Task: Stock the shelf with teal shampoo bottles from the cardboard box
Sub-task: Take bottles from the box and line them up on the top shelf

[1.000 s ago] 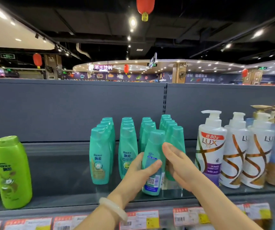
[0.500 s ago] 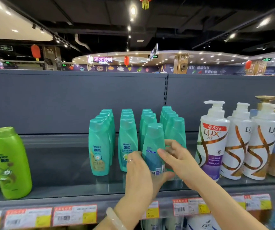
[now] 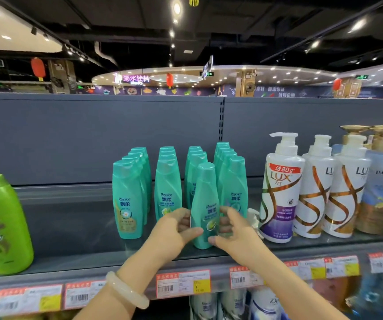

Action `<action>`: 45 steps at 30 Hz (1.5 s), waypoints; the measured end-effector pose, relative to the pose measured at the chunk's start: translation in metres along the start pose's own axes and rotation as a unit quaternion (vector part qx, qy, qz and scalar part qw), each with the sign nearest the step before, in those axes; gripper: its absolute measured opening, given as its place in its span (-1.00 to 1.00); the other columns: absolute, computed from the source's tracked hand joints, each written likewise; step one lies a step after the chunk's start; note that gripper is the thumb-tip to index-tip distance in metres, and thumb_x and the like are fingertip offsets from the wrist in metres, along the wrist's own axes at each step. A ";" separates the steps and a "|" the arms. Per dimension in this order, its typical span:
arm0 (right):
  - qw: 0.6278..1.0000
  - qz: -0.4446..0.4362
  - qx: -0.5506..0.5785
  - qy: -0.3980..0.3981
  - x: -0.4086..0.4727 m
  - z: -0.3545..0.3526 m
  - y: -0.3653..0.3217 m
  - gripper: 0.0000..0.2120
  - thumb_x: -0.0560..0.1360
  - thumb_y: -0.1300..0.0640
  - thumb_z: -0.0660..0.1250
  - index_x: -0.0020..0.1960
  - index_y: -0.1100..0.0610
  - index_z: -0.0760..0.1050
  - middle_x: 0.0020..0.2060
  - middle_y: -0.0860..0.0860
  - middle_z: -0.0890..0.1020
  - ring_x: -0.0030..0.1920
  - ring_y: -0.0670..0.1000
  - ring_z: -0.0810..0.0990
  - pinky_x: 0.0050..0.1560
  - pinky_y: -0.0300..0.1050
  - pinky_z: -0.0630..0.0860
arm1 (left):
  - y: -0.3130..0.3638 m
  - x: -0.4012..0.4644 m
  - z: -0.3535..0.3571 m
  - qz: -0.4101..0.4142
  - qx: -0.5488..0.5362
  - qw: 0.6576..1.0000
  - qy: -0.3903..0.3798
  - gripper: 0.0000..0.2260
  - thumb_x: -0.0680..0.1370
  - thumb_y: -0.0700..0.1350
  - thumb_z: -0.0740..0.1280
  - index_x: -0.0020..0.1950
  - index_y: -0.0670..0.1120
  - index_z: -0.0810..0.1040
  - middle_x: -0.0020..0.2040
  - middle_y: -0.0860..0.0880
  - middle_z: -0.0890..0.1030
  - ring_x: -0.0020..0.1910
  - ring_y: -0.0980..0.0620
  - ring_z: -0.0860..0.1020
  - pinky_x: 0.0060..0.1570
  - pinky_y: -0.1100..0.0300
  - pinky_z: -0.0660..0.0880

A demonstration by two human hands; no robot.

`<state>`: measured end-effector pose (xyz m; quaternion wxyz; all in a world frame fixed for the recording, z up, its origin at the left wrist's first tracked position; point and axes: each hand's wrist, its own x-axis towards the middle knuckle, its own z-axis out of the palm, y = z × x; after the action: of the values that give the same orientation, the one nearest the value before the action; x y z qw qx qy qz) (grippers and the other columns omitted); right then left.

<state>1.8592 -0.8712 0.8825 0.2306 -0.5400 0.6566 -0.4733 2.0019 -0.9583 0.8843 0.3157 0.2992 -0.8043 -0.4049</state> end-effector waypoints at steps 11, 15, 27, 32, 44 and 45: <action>0.979 0.032 -0.178 0.098 0.008 0.025 0.007 -0.59 0.40 -0.08 0.42 0.13 0.01 0.34 -0.02 -0.06 0.60 0.00 0.01 0.58 0.08 0.01 0.53 | -0.004 -0.010 0.011 -0.047 0.228 0.963 0.132 -0.84 0.48 0.00 0.38 -0.04 -0.07 0.59 -0.17 -0.01 0.64 -0.08 -0.03 0.60 -0.04 0.19 0.49; 0.961 0.083 -0.247 0.095 0.015 0.024 -0.005 -0.62 0.46 -0.14 0.33 0.13 0.04 0.32 0.05 0.00 0.59 0.04 0.06 0.58 0.05 -0.05 0.52 | -0.005 -0.007 0.014 -0.037 0.268 0.958 0.100 -0.79 0.55 -0.03 0.27 0.13 -0.03 0.58 0.08 -0.03 0.65 0.10 -0.05 0.56 0.10 0.16 0.47; 0.933 0.098 -0.327 0.119 0.027 0.037 -0.021 -0.64 0.53 -0.10 0.26 0.15 0.14 0.31 0.10 0.08 0.58 0.13 0.12 0.56 -0.09 -0.12 0.37 | -0.021 0.002 0.013 -0.044 0.223 0.970 0.089 -0.63 0.57 -0.22 0.20 0.37 -0.01 0.42 0.15 0.00 0.58 0.16 0.06 0.51 0.20 0.30 0.39; 0.933 0.093 -0.325 0.128 0.029 0.039 -0.017 -0.64 0.54 -0.12 0.24 0.14 0.15 0.34 0.08 0.09 0.59 0.10 0.13 0.57 -0.13 -0.12 0.37 | -0.022 0.002 0.013 -0.057 0.209 0.972 0.094 -0.64 0.57 -0.23 0.20 0.36 -0.03 0.43 0.16 0.00 0.57 0.16 0.08 0.51 0.20 0.33 0.37; 0.933 0.084 -0.321 0.137 0.031 0.041 -0.013 -0.66 0.54 -0.11 0.23 0.11 0.15 0.35 0.04 0.08 0.60 0.07 0.12 0.58 -0.15 -0.13 0.34 | -0.015 -0.007 0.006 -0.056 0.372 0.922 0.091 -0.63 0.57 0.11 0.17 0.31 -0.02 0.45 0.27 -0.02 0.51 0.28 -0.03 0.39 0.19 0.16 0.36; 0.933 0.083 -0.323 0.138 0.031 0.041 -0.013 -0.66 0.54 -0.10 0.23 0.12 0.15 0.35 0.05 0.08 0.60 0.08 0.12 0.57 -0.15 -0.14 0.34 | -0.016 -0.008 0.004 -0.056 0.374 0.921 0.092 -0.62 0.56 0.14 0.18 0.30 -0.02 0.46 0.25 -0.02 0.52 0.26 -0.03 0.39 0.18 0.16 0.37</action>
<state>1.8888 -0.9151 0.8820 -0.0099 -0.4583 0.8419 -0.2848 2.0076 -0.9584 0.8666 0.2298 0.4759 -0.8467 -0.0621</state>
